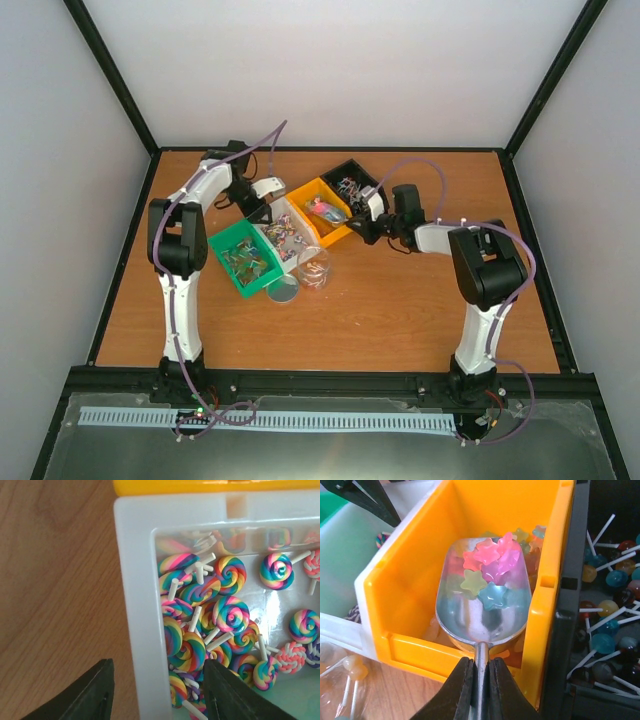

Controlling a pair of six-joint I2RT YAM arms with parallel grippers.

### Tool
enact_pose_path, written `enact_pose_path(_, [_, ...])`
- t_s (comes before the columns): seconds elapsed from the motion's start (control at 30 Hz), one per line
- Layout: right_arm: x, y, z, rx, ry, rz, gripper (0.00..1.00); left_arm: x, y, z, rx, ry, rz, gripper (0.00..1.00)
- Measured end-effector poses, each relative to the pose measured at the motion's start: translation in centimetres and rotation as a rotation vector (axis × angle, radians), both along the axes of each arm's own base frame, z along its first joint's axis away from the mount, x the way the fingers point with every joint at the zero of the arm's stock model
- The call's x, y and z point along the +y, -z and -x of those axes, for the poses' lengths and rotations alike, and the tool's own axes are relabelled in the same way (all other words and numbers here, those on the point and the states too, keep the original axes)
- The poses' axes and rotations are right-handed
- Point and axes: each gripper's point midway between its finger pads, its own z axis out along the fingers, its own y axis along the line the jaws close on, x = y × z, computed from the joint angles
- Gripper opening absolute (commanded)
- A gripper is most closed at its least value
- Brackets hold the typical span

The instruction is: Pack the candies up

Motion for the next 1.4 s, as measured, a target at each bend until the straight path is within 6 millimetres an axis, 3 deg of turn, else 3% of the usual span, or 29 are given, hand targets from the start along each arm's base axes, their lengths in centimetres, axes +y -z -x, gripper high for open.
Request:
enact_pose_path(0.1, [-0.2,-1.0,0.2,-0.017,-0.011,-0.015,0.03,-0.1,-0.4,-0.2,-0.002,-0.010,0.005,0.71])
enact_pose_path(0.27, [-0.3,-3.5,0.2,-0.078,-0.024,-0.029,0.03,-0.2,-1.5,-0.8,-0.015,-0.031,0.021,0.80])
enact_pose_path(0.67, [-1.2,-8.3,0.8,-0.165,-0.002,-0.006,0.03,0.4,-3.1,-1.9,-0.003,-0.134,0.116,0.83])
enact_pose_path(0.87, [-1.3,-11.8,1.5,-0.246,-0.006,-0.036,0.03,0.5,-3.7,-2.0,0.015,-0.180,0.170,0.84])
enact_pose_path(1.03, [-1.3,-12.8,2.4,-0.279,-0.031,-0.038,0.03,0.6,-5.2,-2.5,-0.011,-0.204,0.211,0.84])
enact_pose_path(1.13, [-1.1,-13.0,3.9,-0.293,-0.105,-0.023,0.03,0.5,-6.2,-2.7,-0.033,-0.205,0.232,0.84])
enact_pose_path(1.4, [-1.3,-14.4,10.6,-0.396,-0.358,0.026,0.03,0.0,-7.9,-3.0,-0.065,-0.225,0.283,0.84])
